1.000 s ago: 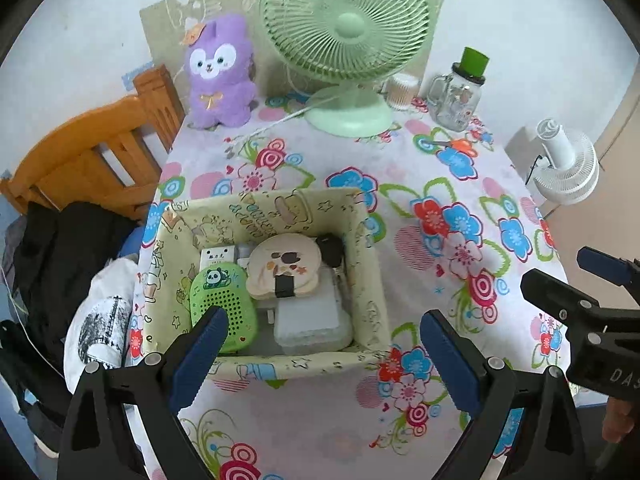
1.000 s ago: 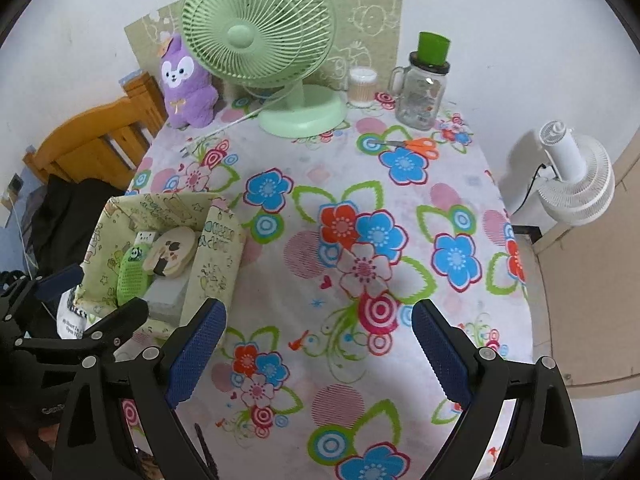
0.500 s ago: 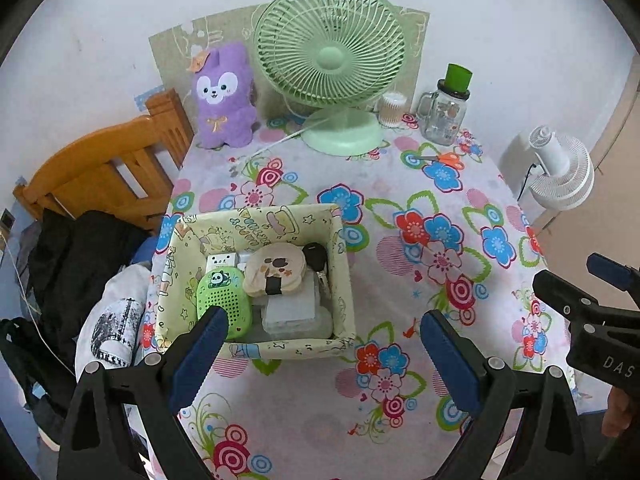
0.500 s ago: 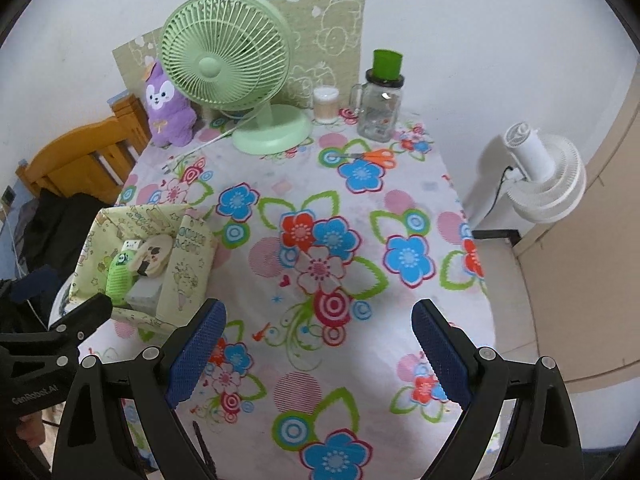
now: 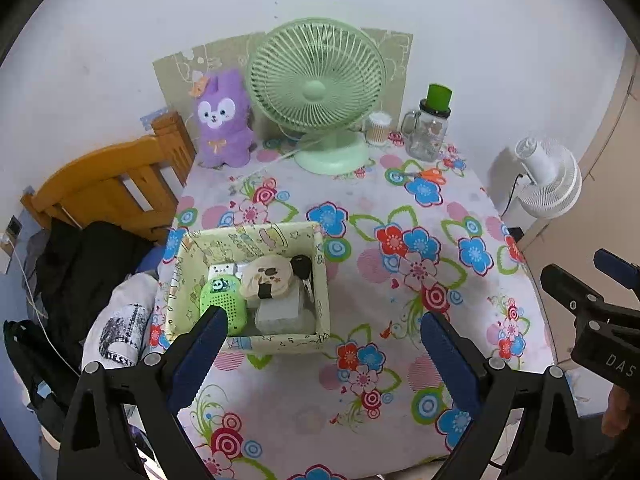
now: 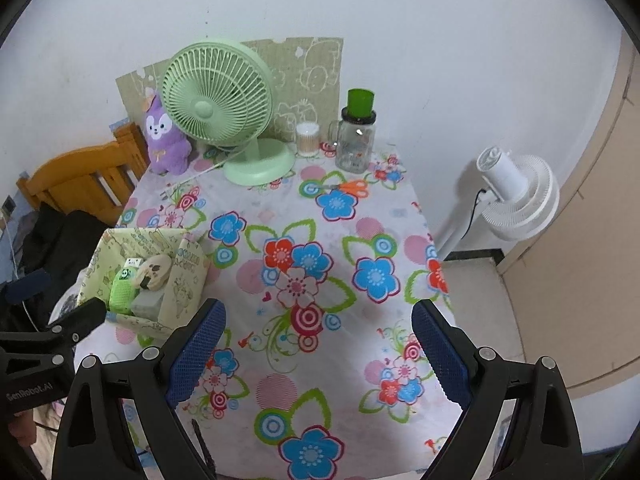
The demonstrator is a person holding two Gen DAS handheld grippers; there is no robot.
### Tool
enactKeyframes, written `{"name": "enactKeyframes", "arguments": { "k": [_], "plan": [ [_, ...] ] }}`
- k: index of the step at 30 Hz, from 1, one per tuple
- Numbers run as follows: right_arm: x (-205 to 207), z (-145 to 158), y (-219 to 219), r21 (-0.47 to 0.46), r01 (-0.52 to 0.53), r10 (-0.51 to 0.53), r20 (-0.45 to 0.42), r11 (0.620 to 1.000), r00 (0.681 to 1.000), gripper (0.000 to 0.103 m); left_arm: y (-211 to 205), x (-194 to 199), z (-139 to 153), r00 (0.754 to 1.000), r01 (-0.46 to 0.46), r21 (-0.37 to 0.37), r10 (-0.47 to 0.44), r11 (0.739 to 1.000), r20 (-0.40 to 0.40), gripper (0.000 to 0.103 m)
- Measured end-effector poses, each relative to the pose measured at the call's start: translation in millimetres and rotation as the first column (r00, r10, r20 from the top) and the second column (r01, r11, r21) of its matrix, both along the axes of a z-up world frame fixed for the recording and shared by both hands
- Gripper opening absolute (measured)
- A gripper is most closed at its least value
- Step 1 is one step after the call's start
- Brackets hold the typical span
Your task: Organize rigid objects
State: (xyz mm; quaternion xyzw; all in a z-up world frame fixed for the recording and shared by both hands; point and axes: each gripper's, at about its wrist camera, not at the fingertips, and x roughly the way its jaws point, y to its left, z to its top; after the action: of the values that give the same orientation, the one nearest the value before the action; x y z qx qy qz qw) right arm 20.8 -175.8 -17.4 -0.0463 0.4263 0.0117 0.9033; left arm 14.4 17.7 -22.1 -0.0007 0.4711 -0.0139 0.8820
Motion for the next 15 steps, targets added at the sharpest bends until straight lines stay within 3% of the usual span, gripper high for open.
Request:
{"name": "enactKeyframes", "arguments": {
  "k": [6, 15],
  "plan": [
    [-9.0, 9.7, -3.7, 0.013, 0.001, -0.001, 0.020, 1.000, 1.000, 0.096, -7.9, -11.7, 15.3, 0.999, 0.013, 0.020, -0.014, 1.000, 0.037, 0.098],
    [-24.0, 21.4, -0.6, 0.013, -0.014, 0.013, 0.037, 1.000, 0.999, 0.096, -8.1, -23.9, 30.4, 0.998, -0.003, -0.022, 0.005, 1.000, 0.061, 0.098]
  ]
}}
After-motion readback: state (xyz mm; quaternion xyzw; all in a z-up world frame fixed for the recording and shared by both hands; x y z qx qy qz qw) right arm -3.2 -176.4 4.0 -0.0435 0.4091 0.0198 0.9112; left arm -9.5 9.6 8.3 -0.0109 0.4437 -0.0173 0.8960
